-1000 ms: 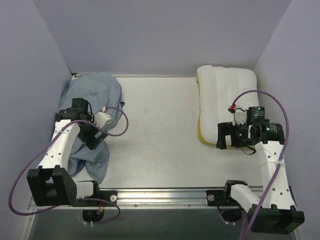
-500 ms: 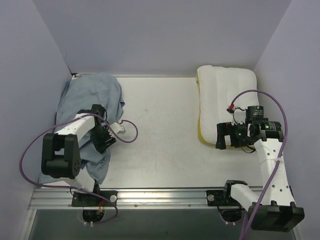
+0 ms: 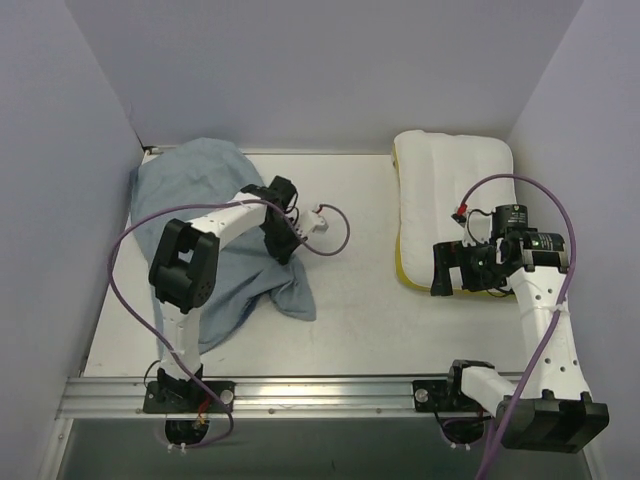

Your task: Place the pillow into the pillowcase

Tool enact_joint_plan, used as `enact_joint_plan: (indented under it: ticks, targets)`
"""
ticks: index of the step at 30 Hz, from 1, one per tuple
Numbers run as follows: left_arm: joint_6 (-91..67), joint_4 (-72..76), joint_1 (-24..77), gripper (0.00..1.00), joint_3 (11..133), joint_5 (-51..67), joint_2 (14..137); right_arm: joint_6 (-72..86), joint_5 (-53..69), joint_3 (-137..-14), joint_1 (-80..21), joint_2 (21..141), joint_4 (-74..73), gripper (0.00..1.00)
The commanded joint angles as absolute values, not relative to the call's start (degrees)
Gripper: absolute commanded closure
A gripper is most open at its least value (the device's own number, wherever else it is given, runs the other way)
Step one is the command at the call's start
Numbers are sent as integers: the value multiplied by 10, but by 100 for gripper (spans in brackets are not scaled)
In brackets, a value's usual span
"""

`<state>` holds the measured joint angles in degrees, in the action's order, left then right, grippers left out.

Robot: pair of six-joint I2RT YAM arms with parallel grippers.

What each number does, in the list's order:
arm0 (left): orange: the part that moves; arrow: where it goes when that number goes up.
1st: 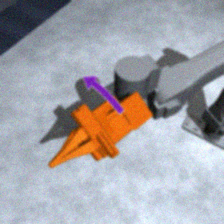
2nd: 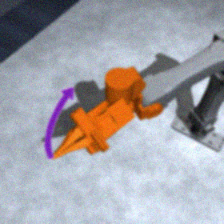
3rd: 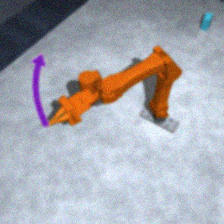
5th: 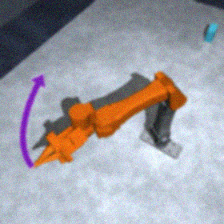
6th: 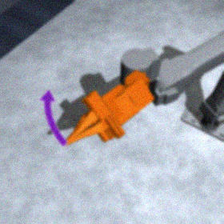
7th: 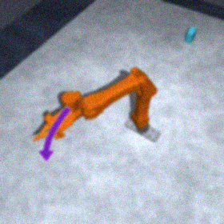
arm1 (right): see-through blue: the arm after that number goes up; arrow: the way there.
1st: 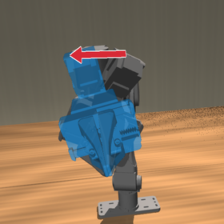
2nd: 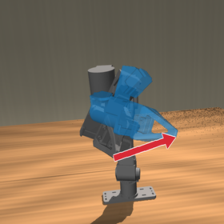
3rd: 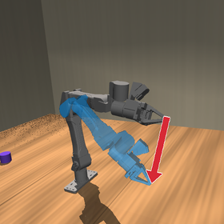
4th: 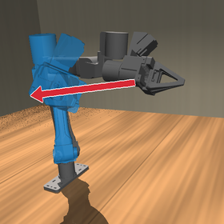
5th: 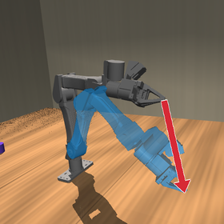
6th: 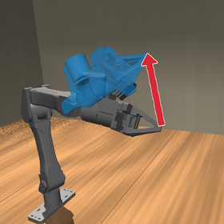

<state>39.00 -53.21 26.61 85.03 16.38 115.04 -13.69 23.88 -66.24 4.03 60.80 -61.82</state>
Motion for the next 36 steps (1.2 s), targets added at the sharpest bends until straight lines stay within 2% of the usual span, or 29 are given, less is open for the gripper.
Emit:
enact_joint_plan:
  ticks: [1,3,7,8,9,10,15,21,31,36]
  targets:
    - [241,-448,289,100,987,258,1179,-146,241,-693,45,624,-651,0]
    - [160,-383,288,100,1041,272,1172,-144,242,-705,45,631,-653,0]
    - [102,-345,271,52,1092,244,1128,-141,269,-716,43,642,-655,0]
    - [98,-352,251,26,1095,244,1103,-141,274,-715,40,645,-654,0]
    - [107,-360,236,24,1095,247,1092,-141,286,-715,35,649,-651,0]
    - [119,-389,221,16,1093,245,1081,-141,290,-715,29,650,-648,0]
    - [224,-457,99,15,1028,181,1036,-113,279,-708,-50,674,-602,0]
    - [304,-473,-14,15,970,101,1071,-104,301,-753,-101,755,-583,1]
    - [312,-478,-49,15,1036,41,1201,-93,239,-815,-223,888,-556,2]
    - [313,-478,-57,21,1049,12,1268,-87,244,-832,-233,952,-559,3]
